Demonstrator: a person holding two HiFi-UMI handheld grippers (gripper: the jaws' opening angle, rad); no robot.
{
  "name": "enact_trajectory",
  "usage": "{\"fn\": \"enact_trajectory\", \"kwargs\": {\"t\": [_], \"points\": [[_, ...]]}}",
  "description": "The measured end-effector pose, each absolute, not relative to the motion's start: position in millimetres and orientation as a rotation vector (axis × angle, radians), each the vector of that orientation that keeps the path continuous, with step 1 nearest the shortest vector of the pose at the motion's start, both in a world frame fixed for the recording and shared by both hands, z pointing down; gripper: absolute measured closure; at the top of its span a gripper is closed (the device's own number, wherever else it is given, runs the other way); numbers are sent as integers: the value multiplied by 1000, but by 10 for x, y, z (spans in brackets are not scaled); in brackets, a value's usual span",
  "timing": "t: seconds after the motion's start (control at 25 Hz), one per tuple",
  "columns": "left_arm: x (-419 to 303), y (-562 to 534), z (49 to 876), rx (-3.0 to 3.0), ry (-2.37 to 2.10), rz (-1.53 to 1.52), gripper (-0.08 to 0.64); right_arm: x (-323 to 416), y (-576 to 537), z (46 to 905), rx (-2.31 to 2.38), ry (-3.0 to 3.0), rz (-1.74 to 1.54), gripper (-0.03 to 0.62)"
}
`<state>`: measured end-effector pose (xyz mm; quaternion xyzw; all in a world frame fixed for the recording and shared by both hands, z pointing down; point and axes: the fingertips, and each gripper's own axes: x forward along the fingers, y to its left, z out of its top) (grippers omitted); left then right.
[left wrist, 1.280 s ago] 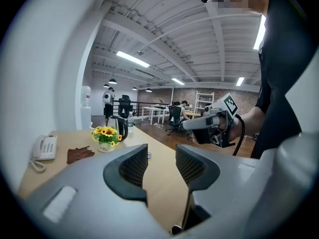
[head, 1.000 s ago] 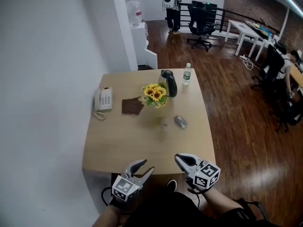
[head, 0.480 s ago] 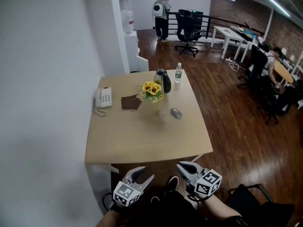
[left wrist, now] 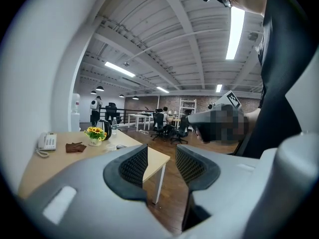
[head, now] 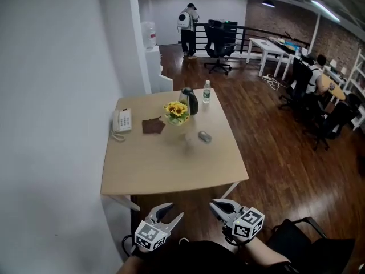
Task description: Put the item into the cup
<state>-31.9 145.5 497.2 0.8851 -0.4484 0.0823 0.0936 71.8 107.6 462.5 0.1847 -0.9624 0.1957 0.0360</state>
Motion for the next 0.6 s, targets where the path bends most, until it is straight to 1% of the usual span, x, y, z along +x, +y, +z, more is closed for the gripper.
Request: {"fn": "enact_trajectory", "kwargs": {"t": [0.6], "points": [[127, 1676, 4997, 2622, -1350, 269, 390, 1131, 1292, 4620, 493, -2972, 546, 584]]}}
